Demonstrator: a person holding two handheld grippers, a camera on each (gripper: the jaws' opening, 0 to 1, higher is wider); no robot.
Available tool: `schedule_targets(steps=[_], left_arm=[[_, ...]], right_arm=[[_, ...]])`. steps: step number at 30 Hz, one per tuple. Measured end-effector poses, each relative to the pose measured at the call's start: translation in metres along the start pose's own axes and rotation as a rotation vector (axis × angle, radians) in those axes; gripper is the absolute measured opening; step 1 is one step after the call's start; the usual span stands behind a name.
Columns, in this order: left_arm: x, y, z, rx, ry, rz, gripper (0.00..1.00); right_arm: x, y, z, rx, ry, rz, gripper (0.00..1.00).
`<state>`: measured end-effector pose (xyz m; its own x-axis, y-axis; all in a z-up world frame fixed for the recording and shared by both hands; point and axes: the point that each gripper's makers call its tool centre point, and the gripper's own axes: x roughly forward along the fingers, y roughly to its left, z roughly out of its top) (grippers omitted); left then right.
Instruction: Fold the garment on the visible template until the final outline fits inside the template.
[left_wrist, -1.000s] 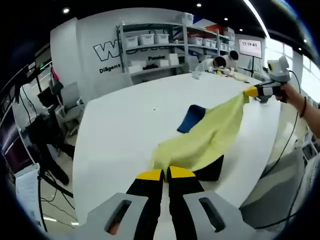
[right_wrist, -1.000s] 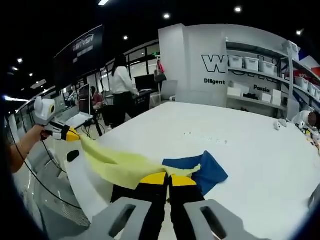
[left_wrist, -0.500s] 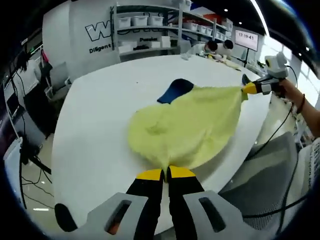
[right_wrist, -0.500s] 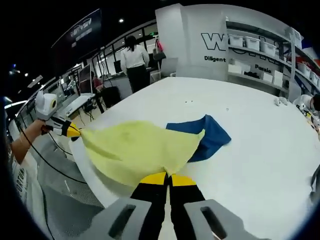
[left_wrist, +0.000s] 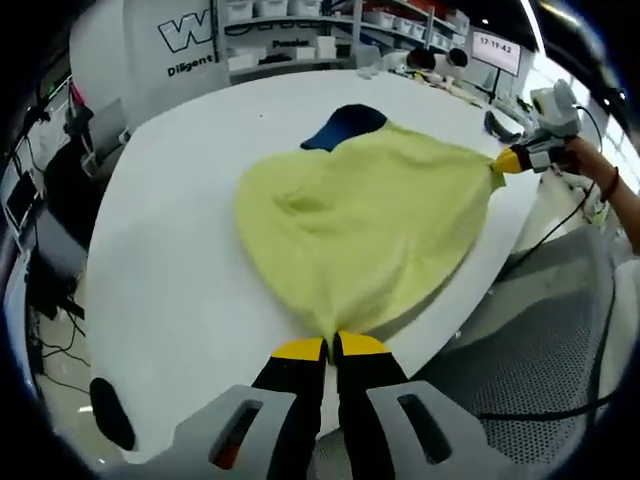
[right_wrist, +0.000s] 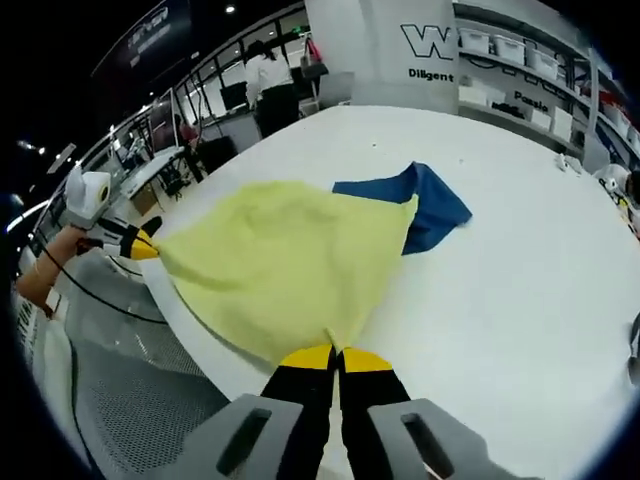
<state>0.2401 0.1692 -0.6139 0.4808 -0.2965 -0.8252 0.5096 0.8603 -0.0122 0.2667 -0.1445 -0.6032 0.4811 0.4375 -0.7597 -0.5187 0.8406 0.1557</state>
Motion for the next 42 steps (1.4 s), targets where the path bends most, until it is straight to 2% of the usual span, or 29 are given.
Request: schedule_targets(steps=[2,7,11,18,22,25,28,30,31,32,33,34,35,38,41,42], left_arm=[[0.002,0.002,-0.005,0.006,0.015,0.013,0.02],[0.006,0.001,-0.013,-0.011,0.043,0.01,0.02],[0.01,-0.002,-0.025,-0.018,0.089,-0.001,0.03],[0.012,-0.004,-0.035,-0.044,0.135,0.008,0.03],[0.015,-0.007,-0.039,-0.038,0.154,0.01,0.03],[0.015,-0.004,-0.04,-0.053,0.151,0.025,0.07],[0.011,-0.002,-0.029,-0.056,0.101,0.023,0.2],[0.008,-0.001,-0.019,-0.07,0.066,0.015,0.27],[0.006,0.001,-0.01,-0.076,0.043,0.013,0.29],[0.004,0.004,0.001,-0.07,0.016,0.009,0.29],[0.004,0.005,0.004,-0.075,0.007,0.011,0.3],[0.003,0.008,0.012,-0.082,-0.013,0.016,0.33],[0.002,0.011,0.023,-0.082,-0.042,0.017,0.36],[0.004,0.023,0.047,-0.108,-0.091,0.022,0.4],[0.006,0.037,0.07,-0.106,-0.137,0.056,0.45],[0.006,0.039,0.073,-0.105,-0.143,0.061,0.48]], right_arm=[[0.002,0.003,-0.012,-0.003,0.048,0.009,0.0],[0.011,0.0,-0.029,-0.002,0.092,-0.011,0.0],[0.014,0.0,-0.044,-0.017,0.15,-0.022,0.0],[0.017,-0.001,-0.058,-0.007,0.199,-0.022,0.0],[0.02,-0.002,-0.063,-0.032,0.228,-0.025,0.0],[0.021,-0.002,-0.063,-0.019,0.227,-0.024,0.0],[0.02,-0.006,-0.049,0.004,0.164,-0.032,0.01],[0.019,-0.007,-0.037,0.022,0.118,-0.038,0.12],[0.018,-0.008,-0.02,0.032,0.055,-0.034,0.15],[0.018,-0.009,-0.013,0.04,0.033,-0.031,0.17],[0.018,-0.01,0.0,0.041,-0.007,-0.024,0.2],[0.018,-0.01,0.005,0.042,-0.021,-0.023,0.22],[0.019,-0.013,0.018,0.043,-0.063,-0.024,0.26],[0.021,-0.022,0.043,0.03,-0.114,-0.042,0.41],[0.023,-0.033,0.066,-0.033,-0.137,-0.08,0.46],[0.024,-0.036,0.073,-0.044,-0.147,-0.089,0.48]])
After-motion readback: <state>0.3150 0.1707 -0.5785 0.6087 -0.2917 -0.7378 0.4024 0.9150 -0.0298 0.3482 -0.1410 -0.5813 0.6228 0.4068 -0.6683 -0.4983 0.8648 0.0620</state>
